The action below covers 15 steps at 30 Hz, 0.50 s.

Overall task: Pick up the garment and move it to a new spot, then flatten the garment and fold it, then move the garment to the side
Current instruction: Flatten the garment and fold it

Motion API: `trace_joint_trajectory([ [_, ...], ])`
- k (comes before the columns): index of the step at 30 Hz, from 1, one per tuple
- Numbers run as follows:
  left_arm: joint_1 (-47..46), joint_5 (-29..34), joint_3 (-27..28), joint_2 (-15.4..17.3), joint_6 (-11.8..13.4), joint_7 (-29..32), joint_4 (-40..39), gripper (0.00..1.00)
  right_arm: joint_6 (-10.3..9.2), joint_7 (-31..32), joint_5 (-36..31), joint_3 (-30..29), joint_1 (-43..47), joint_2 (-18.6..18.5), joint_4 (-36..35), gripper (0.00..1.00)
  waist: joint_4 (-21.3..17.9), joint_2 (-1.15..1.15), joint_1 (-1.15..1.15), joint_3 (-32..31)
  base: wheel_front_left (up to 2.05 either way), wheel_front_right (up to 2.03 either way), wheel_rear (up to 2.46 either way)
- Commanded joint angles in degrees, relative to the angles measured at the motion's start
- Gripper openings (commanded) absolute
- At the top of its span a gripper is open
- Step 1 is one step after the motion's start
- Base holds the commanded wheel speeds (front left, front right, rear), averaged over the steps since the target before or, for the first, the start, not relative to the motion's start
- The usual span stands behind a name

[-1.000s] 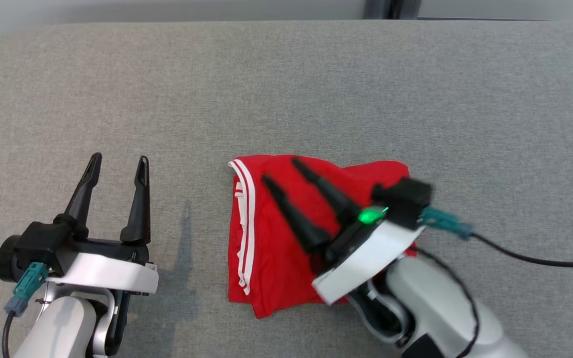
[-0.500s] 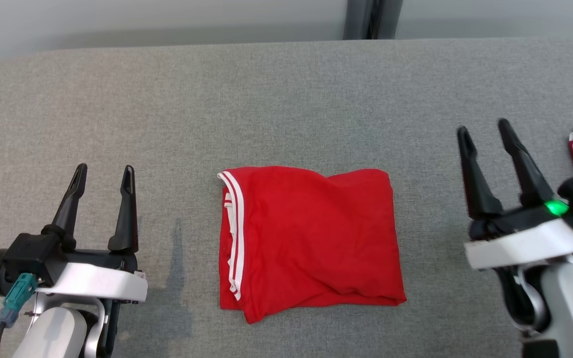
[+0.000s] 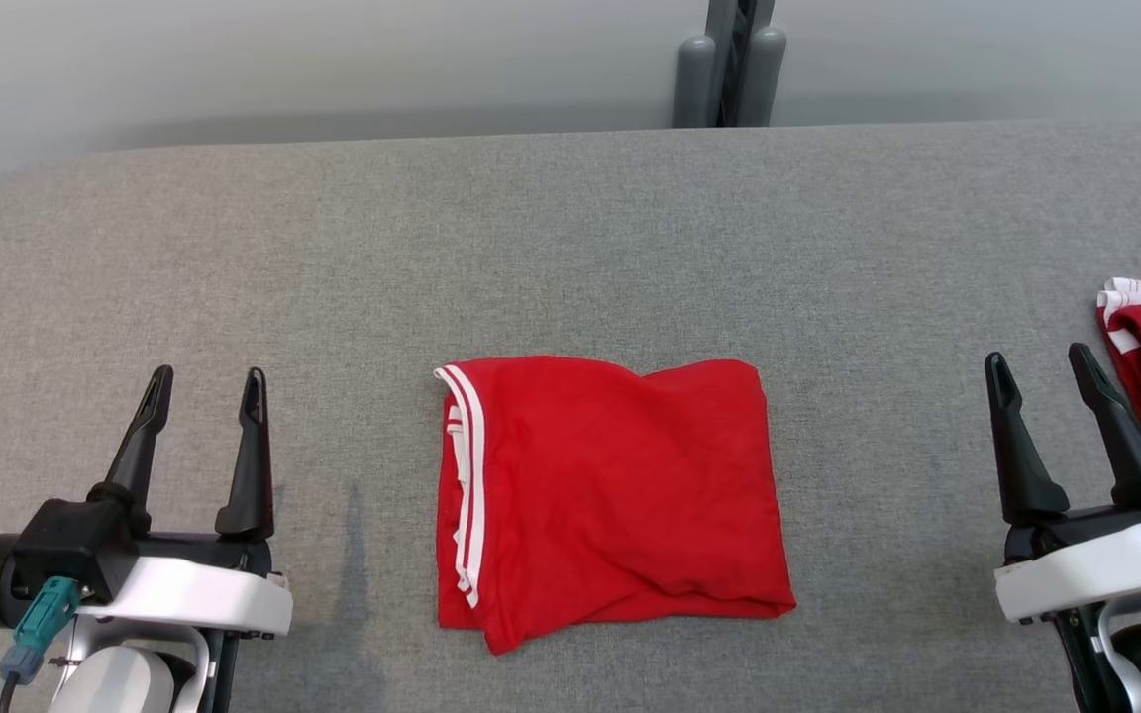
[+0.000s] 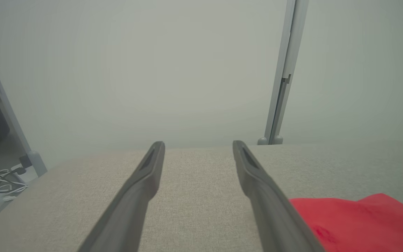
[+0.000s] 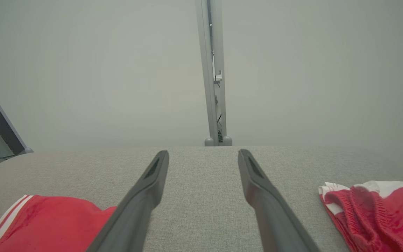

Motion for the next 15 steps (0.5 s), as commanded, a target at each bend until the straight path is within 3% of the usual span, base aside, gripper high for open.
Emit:
trace_joint_trajectory([
  [1, 0.5, 0.4, 0.0, 0.3, 0.6, 0.1, -0.4, 1.0, 0.0, 0.4, -0.2, -0.2, 1.0, 0.0, -0.3, 1.0, -0.1, 0.0, 0.0, -0.4, 0.0, 0.0, 0.0],
  [15, 3.6, 0.7, -1.2, 0.9, 1.9, 2.1, -2.1, 1.0, 0.0, 2.2, -0.8, -0.4, 4.4, 0.6, -0.6, 1.0, -0.5, 0.0, 0.0, -5.4, 0.0, 0.0, 0.0],
])
